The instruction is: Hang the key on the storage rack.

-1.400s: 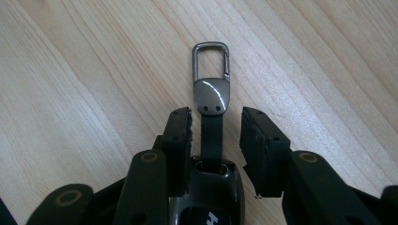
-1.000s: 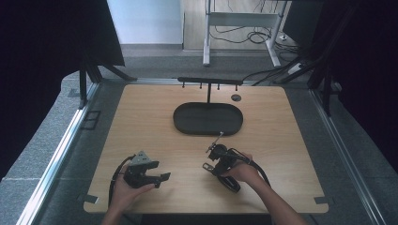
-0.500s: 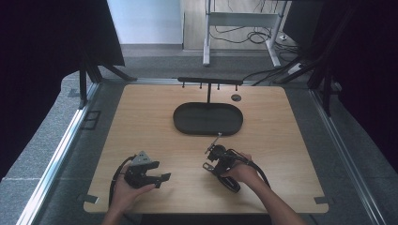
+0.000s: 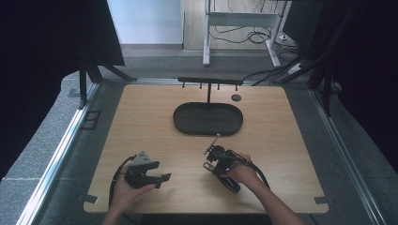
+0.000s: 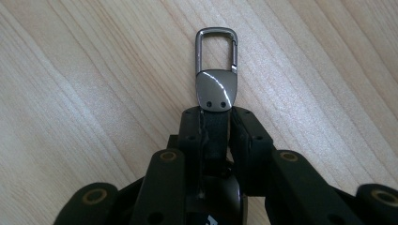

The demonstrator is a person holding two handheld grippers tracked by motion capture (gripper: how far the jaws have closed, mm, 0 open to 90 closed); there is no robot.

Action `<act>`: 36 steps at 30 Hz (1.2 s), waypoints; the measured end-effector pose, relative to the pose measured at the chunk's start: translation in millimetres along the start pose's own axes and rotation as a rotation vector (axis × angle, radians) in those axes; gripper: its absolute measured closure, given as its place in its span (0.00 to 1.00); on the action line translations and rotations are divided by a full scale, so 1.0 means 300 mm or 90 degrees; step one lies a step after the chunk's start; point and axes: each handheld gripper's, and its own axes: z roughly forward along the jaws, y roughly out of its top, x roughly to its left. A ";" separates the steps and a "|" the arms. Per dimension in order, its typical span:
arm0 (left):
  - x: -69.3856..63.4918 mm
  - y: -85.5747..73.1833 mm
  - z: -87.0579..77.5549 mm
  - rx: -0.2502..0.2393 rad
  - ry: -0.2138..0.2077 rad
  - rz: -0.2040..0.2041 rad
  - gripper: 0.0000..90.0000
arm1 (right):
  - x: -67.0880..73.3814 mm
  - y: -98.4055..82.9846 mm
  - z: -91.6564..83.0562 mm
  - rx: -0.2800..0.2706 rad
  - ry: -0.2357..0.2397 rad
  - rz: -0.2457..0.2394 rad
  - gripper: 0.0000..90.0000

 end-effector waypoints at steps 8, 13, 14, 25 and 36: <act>-0.001 0.000 0.001 0.001 0.000 0.001 0.33 | 0.003 -0.002 -0.001 0.002 -0.004 0.009 0.88; -0.001 0.000 0.002 0.001 -0.001 0.001 0.33 | 0.002 -0.004 -0.001 0.001 -0.001 0.015 0.88; -0.001 0.000 0.002 0.002 0.000 0.001 0.33 | 0.002 -0.004 -0.001 0.000 -0.002 0.016 0.88; -0.005 0.000 0.007 0.004 -0.002 0.002 0.33 | 0.002 -0.007 -0.002 -0.003 -0.003 0.020 0.88; -0.004 -0.001 0.008 0.004 -0.001 0.001 0.33 | 0.002 -0.008 -0.002 -0.005 -0.005 0.018 0.89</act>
